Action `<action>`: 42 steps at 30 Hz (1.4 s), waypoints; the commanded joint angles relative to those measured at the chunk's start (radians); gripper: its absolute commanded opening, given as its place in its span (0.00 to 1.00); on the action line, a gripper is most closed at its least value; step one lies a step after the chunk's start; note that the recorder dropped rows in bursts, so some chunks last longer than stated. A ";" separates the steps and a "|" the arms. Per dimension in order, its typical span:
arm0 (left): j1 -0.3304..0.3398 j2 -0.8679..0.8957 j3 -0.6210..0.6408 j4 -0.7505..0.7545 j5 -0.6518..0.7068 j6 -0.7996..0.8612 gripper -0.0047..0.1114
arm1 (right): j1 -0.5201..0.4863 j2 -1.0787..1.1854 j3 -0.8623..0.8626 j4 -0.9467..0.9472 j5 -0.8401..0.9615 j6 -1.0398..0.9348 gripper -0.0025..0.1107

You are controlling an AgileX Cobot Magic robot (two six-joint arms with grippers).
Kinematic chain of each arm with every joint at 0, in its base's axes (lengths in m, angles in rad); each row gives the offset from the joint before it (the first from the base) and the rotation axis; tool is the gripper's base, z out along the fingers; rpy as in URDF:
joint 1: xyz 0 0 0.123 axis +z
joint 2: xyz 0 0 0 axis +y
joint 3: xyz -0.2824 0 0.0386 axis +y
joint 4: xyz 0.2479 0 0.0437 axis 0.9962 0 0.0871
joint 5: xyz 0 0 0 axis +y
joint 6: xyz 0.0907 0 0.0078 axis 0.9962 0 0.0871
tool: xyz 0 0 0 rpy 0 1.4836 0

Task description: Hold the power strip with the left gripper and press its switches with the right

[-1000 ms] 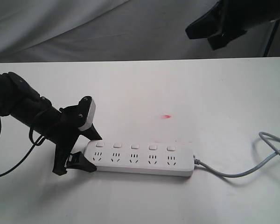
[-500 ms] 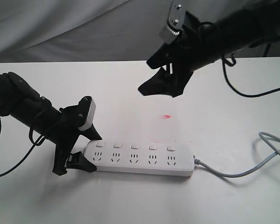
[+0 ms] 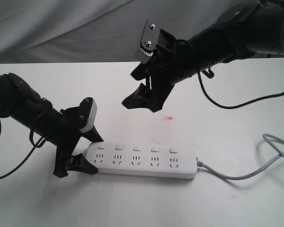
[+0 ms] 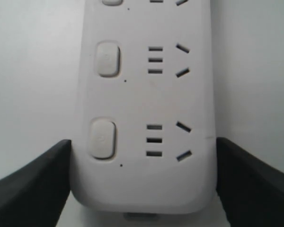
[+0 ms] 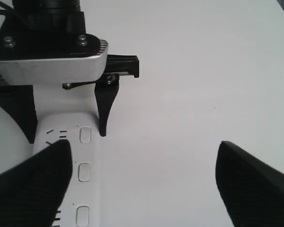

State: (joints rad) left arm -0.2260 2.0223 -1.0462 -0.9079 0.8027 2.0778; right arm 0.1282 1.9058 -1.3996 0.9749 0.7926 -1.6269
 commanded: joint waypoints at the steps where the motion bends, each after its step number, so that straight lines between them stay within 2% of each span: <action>1: -0.005 0.003 -0.004 0.003 0.006 -0.001 0.09 | 0.001 -0.002 -0.005 0.014 -0.004 -0.007 0.70; 5: -0.005 0.003 -0.004 0.003 0.006 -0.001 0.09 | 0.001 0.003 -0.005 0.078 -0.101 0.051 0.70; 8: -0.005 0.003 -0.004 0.003 0.006 -0.001 0.09 | 0.001 0.020 -0.005 0.100 -0.106 0.083 0.70; 13: -0.005 0.003 -0.004 0.003 0.006 -0.003 0.09 | 0.001 0.102 -0.005 0.121 -0.051 -0.095 0.70; 19: -0.005 0.003 -0.004 0.003 0.006 -0.003 0.09 | 0.023 0.235 -0.005 0.387 -0.006 -0.403 0.70; 30: -0.005 0.003 -0.004 0.003 0.006 -0.003 0.09 | 0.129 0.293 -0.005 0.352 -0.162 -0.440 0.70; 42: -0.005 0.003 -0.004 0.003 0.006 -0.001 0.09 | 0.131 0.299 -0.005 0.377 -0.174 -0.444 0.70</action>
State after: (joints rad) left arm -0.2260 2.0223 -1.0462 -0.9079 0.8027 2.0778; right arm 0.2589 2.2077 -1.4017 1.3379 0.6230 -2.0608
